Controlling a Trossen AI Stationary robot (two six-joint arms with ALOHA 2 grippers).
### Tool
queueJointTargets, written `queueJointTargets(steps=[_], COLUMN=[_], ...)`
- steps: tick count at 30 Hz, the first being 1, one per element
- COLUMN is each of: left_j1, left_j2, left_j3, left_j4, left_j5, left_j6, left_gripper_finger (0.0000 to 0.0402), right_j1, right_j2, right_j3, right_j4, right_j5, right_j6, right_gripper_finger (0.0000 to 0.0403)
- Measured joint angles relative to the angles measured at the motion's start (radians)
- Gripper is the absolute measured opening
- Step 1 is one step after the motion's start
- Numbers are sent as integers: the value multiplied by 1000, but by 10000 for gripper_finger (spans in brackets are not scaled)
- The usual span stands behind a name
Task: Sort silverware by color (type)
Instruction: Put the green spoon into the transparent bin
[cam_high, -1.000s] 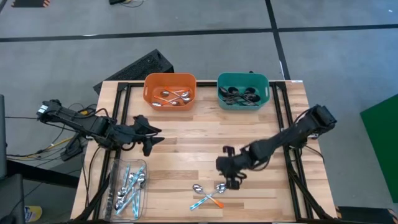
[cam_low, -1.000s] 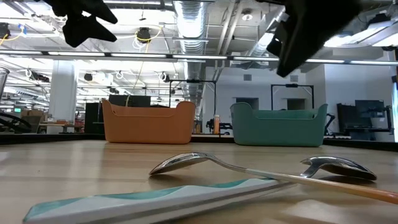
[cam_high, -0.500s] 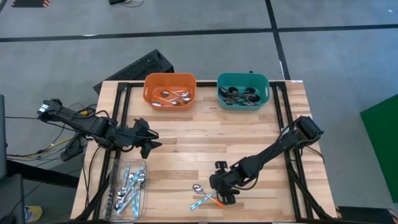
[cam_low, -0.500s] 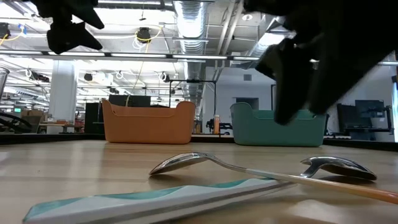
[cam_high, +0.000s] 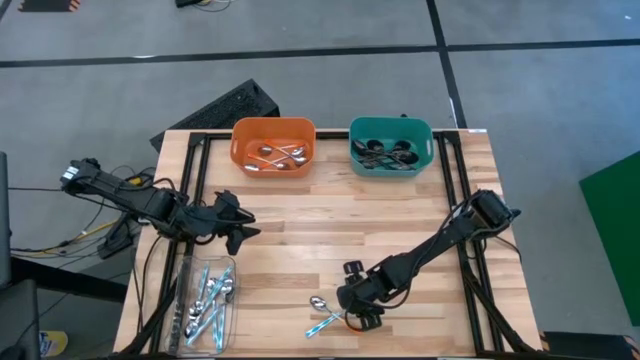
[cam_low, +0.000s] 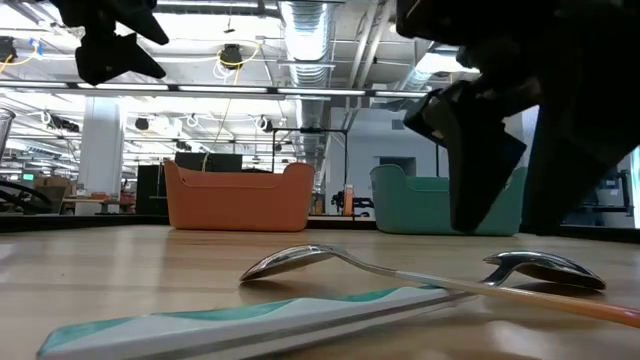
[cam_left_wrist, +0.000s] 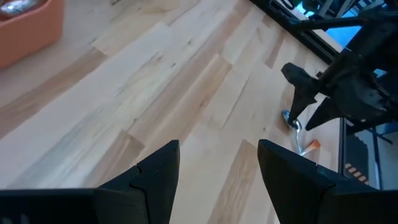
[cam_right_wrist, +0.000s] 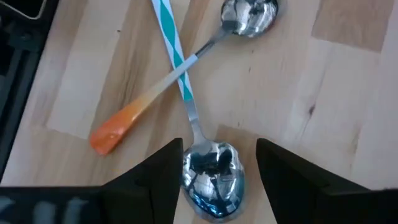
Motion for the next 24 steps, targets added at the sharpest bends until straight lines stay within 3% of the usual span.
queueJointTargets(steps=[11, 18, 24], left_j1=[0, 0, 0], left_j2=[21, 51, 77], left_j3=[0, 0, 0], left_j4=[-1, 5, 12], left_j5=[9, 9, 4], left_j6=[-8, -21, -14], left_gripper_finger=[204, 204, 204], right_j1=[-2, -2, -9], right_j2=[43, 76, 61], right_j3=[5, 3, -14], right_j4=[52, -8, -64], right_j5=[-37, -52, -23], right_j6=[-98, -95, -33], right_gripper_finger=[224, 223, 174])
